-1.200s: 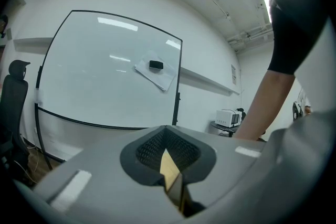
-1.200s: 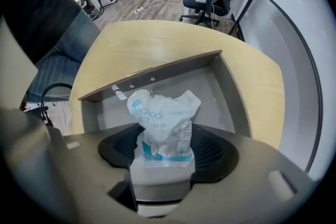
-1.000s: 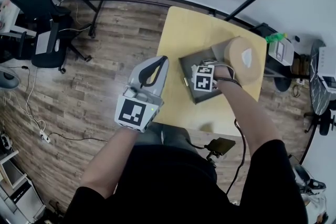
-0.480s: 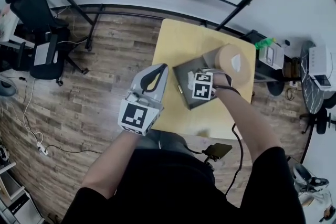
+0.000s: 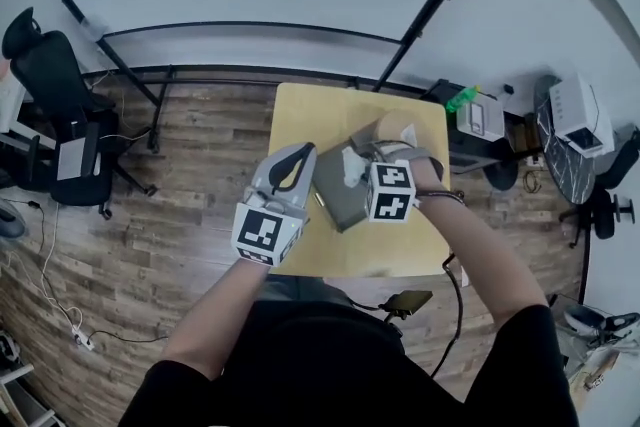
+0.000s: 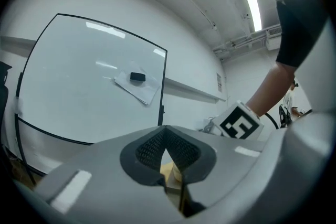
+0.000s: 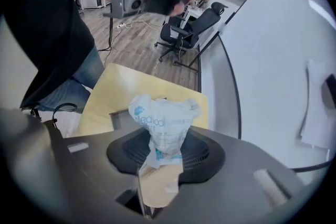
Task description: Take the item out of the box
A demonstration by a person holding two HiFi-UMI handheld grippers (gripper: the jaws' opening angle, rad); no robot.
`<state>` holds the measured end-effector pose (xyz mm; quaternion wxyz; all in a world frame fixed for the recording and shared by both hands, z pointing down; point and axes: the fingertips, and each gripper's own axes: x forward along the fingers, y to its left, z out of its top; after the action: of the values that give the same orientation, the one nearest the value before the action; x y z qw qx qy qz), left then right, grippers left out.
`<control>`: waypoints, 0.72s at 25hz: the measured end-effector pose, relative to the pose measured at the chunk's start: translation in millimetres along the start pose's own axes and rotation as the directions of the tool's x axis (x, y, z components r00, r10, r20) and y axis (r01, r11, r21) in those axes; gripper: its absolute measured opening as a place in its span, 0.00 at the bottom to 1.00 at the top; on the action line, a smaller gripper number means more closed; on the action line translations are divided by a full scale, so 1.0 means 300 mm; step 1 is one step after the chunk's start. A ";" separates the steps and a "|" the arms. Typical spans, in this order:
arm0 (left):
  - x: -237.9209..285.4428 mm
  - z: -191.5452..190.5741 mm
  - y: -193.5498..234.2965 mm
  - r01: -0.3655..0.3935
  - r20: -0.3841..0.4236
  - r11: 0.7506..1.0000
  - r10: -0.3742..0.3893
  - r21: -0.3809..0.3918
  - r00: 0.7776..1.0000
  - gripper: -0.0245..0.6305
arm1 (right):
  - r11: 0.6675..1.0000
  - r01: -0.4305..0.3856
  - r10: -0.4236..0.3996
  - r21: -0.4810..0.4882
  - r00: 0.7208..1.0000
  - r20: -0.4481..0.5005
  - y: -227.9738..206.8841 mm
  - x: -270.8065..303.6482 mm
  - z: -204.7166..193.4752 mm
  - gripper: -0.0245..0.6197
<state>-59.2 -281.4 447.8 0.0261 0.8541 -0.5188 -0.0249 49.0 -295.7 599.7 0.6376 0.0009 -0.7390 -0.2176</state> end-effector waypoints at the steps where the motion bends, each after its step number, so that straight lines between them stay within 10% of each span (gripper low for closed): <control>1: 0.006 0.006 -0.007 0.007 0.002 1.000 -0.007 0.002 1.000 0.04 | 1.000 0.030 -0.031 0.008 0.999 0.020 -0.012 -0.046 0.009 0.27; 9: 0.057 0.078 -0.081 0.071 0.018 0.997 -0.071 0.021 0.997 0.04 | 0.956 0.259 -0.278 0.140 0.951 0.138 -0.056 -0.332 0.029 0.27; 18: 0.085 0.135 -0.143 0.132 0.020 0.990 -0.133 0.050 0.991 0.04 | 0.835 0.401 -0.496 0.376 0.844 0.201 -0.065 -0.505 0.027 0.27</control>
<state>-12.3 -285.0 403.9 -0.0026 0.8867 -0.4618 -0.0240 64.2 -268.5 450.1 0.4433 0.2475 -0.8281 -0.2376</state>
